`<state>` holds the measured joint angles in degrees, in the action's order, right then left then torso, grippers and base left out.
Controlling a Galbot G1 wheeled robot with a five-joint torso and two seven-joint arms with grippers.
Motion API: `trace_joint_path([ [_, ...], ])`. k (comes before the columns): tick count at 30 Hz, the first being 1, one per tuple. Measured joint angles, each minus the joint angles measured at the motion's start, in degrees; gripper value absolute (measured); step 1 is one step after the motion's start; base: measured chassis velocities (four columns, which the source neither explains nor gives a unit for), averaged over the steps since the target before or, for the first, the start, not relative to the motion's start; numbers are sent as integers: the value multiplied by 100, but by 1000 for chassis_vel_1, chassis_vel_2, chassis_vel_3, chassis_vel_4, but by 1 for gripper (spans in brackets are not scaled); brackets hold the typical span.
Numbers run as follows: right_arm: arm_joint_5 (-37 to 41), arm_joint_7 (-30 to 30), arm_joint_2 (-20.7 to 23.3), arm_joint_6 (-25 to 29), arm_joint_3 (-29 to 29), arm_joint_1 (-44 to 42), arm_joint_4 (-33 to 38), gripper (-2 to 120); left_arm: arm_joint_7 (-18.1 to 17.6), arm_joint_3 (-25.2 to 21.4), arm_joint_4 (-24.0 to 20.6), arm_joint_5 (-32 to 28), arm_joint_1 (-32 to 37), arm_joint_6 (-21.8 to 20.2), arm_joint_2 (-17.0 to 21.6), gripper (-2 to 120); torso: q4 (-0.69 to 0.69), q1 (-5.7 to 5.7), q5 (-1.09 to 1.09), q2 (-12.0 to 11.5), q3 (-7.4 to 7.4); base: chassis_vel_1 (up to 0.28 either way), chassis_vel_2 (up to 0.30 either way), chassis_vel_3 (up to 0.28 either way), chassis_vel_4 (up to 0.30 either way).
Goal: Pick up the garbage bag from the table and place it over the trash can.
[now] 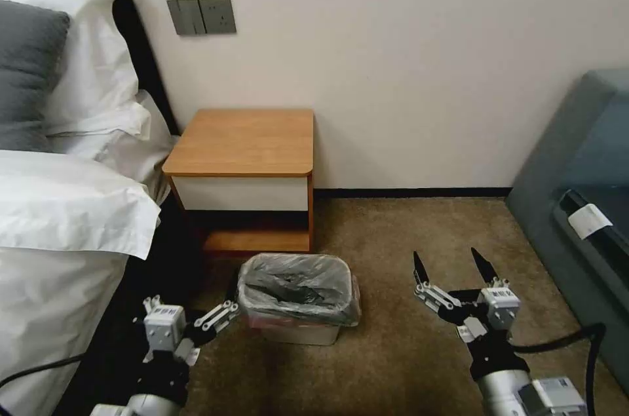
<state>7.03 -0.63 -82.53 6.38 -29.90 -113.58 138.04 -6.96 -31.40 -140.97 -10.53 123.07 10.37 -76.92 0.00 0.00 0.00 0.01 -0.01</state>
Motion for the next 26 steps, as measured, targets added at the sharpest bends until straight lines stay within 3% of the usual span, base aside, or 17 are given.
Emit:
trace_joint_path([
  [26, 38, -125, 24, 24, 68, -32, 32, 100, -88, 6, 18, 6, 65, 104, -76, 100, 0, 0, 0, 0, 1, 0, 0, 0, 0],
])
